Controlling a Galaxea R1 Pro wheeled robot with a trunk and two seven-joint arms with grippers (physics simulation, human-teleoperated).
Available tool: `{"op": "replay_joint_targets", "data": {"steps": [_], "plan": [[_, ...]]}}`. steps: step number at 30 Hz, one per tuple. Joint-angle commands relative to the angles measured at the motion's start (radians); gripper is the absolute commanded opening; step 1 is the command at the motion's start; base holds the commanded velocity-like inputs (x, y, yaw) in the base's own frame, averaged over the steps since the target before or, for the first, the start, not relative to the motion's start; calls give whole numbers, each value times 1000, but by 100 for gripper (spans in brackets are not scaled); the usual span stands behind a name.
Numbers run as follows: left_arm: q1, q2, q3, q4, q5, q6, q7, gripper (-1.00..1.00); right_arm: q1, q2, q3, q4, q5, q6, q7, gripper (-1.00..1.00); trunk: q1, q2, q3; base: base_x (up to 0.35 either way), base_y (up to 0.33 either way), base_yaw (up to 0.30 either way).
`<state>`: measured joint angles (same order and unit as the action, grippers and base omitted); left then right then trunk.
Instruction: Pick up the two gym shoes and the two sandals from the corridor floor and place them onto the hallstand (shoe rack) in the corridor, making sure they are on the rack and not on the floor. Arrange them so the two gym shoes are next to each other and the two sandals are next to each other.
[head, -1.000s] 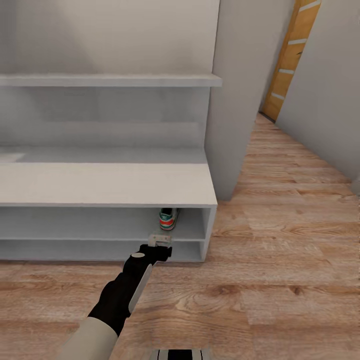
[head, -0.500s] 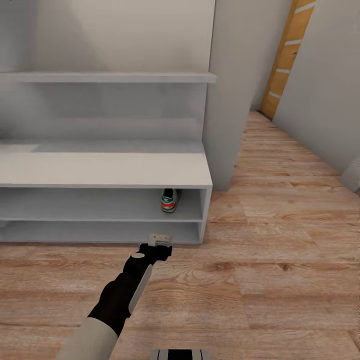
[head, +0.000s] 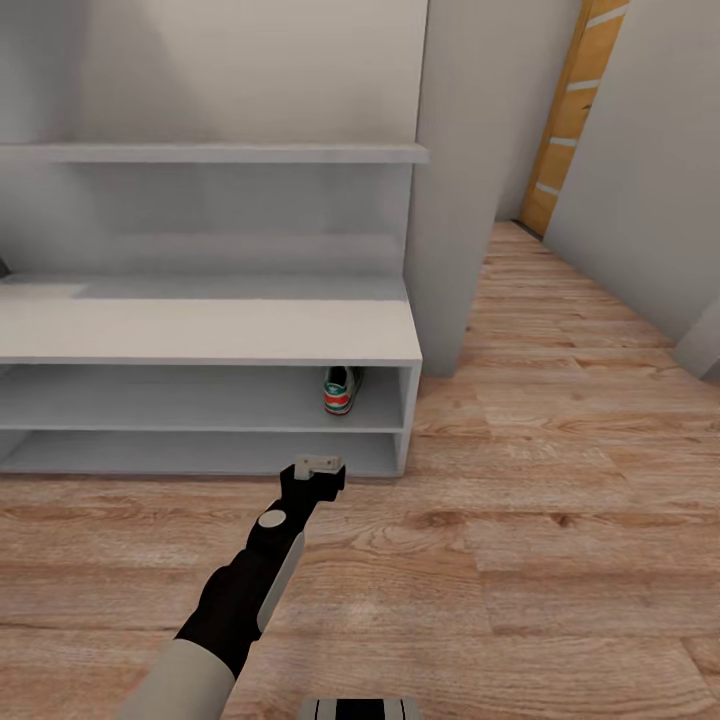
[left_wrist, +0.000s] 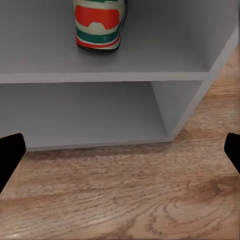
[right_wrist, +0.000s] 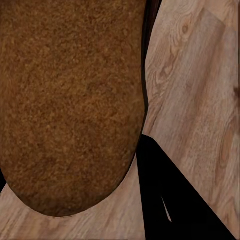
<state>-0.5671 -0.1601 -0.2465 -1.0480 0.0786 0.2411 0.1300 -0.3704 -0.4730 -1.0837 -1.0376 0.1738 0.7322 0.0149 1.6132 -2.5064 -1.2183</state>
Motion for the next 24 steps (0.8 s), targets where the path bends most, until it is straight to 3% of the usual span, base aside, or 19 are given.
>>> {"op": "replay_joint_targets", "data": {"steps": [1,6,10,12,15,16,17,18,20,24], "plan": [[0,1,-3,0,9,2,7,100,-1,0,-1,-11,1,6,-4,-100,0,0,-1,-3,0,0],[2,1,-4,51,7,-3,-41,100,-1,2,-2,-55,-2,8,-1,-100,0,0,-1,-1,0,0],[3,39,-2,63,9,-3,-129,100,-1,5,2,-143,-9,18,0,-100,0,0,-1,0,0,0],[3,45,-1,63,9,-3,-159,100,-1,33,3,-176,-10,19,0,-100,0,0,-1,0,0,-34],[3,50,-1,62,9,-3,-191,100,-1,155,16,-214,-10,18,-4,-100,0,0,-1,0,0,-175],[3,50,-2,62,9,-3,-194,100,-1,177,21,-220,-10,17,-4,-100,0,0,-1,0,0,-235],[3,51,-3,62,9,-3,-200,100,-1,262,68,-252,-8,14,-5,-100,0,0,-1,0,0,-273],[3,51,-3,62,9,-3,-202,100,-1,286,106,-271,-7,13,-6,-100,0,0,-1,0,0,-282],[3,51,-4,62,9,-3,-203,100,-1,297,139,-284,-8,12,-5,-100,0,0,-1,0,0,-285],[3,50,-5,61,9,-2,-203,100,-1,306,166,-294,-9,12,-4,-100,0,0,-1,0,0,-289]]}}
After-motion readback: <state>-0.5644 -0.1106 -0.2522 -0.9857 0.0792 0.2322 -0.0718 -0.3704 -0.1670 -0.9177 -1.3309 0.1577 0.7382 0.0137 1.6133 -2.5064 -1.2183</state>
